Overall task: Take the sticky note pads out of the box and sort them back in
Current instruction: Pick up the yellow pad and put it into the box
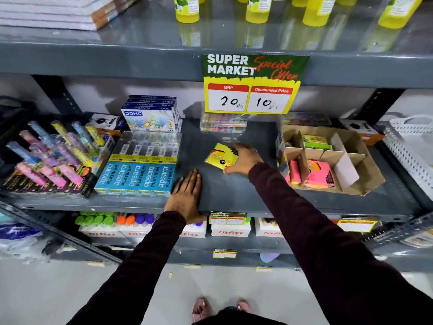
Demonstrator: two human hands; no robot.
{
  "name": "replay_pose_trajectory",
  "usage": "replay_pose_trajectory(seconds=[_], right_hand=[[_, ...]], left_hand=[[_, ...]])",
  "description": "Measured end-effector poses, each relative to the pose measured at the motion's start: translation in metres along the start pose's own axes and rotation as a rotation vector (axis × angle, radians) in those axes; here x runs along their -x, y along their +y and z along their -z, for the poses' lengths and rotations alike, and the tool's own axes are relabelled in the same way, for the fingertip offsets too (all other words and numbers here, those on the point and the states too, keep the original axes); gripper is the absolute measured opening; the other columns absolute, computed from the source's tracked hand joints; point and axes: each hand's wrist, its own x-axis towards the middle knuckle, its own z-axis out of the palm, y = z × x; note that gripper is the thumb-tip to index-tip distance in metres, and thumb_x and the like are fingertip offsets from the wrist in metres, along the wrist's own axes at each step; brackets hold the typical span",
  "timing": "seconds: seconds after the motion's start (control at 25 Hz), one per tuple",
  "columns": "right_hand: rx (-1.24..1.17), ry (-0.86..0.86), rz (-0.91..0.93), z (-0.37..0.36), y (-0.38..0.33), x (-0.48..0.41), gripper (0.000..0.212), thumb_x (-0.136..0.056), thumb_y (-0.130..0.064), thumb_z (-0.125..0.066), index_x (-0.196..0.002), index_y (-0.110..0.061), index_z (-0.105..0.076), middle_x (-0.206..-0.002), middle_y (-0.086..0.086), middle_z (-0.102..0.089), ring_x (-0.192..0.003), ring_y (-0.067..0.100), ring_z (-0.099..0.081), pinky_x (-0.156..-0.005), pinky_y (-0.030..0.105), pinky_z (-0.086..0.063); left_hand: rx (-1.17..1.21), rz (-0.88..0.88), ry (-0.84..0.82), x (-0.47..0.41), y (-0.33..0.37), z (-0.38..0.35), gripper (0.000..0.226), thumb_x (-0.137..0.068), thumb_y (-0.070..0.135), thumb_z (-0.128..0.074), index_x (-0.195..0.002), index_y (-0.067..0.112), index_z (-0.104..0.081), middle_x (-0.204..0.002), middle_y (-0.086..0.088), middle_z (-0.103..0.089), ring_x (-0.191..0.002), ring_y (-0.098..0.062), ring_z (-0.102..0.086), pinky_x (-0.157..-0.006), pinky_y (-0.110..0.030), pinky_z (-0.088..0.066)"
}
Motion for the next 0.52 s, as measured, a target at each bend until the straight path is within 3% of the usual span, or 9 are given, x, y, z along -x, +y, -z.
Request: replay_pose_trajectory(seconds=[0.12,0.28,0.44,0.52], right_hand=[[-0.037,0.235,-0.122,0.014,0.016,0.042,0.075,-0.062,-0.048,-0.080,-0.121,-0.008,-0.054,-0.114,0.018,-0.067,-0.105,0.033,-0.064,-0.086,0.034,-0.050],[-0.081,0.512,-0.349,0.050,0.051,0.079,0.072,-0.067,-0.052,-0.077,-0.119,-0.006,-0.057,-0.103,0.022,-0.071,-0.097,0.036,-0.066,-0.080,0.037,-0.052],[-0.164,0.659,-0.616,0.068,0.109,0.101,0.065,-0.071,-0.050,-0.075,-0.104,0.005,-0.061,-0.103,0.030,-0.069,-0.101,0.041,-0.064,-0.087,0.044,-0.051],[-0.155,0.613,-0.672,0.063,0.130,0.103,0.066,-0.074,-0.049,-0.073,-0.106,0.006,-0.061,-0.109,0.031,-0.066,-0.107,0.043,-0.061,-0.095,0.048,-0.047]], left_hand=[[-0.019,-0.002,-0.004,0.001,0.000,0.000,0.126,-0.058,0.061,-0.070,-0.147,0.005,-0.001,-0.159,-0.014,-0.004,-0.147,-0.026,-0.007,-0.120,-0.042,-0.007],[-0.026,-0.006,-0.004,0.002,0.002,0.002,0.125,-0.059,0.061,-0.071,-0.146,0.002,-0.003,-0.159,-0.016,-0.002,-0.147,-0.026,-0.004,-0.120,-0.042,-0.006],[-0.021,-0.009,-0.001,0.002,0.001,0.001,0.124,-0.062,0.063,-0.068,-0.146,0.003,0.000,-0.159,-0.015,0.001,-0.147,-0.025,0.001,-0.119,-0.040,0.000],[-0.019,-0.001,-0.009,0.002,0.002,0.001,0.125,-0.062,0.063,-0.068,-0.146,0.003,0.002,-0.159,-0.014,0.002,-0.147,-0.025,0.003,-0.119,-0.039,0.001]])
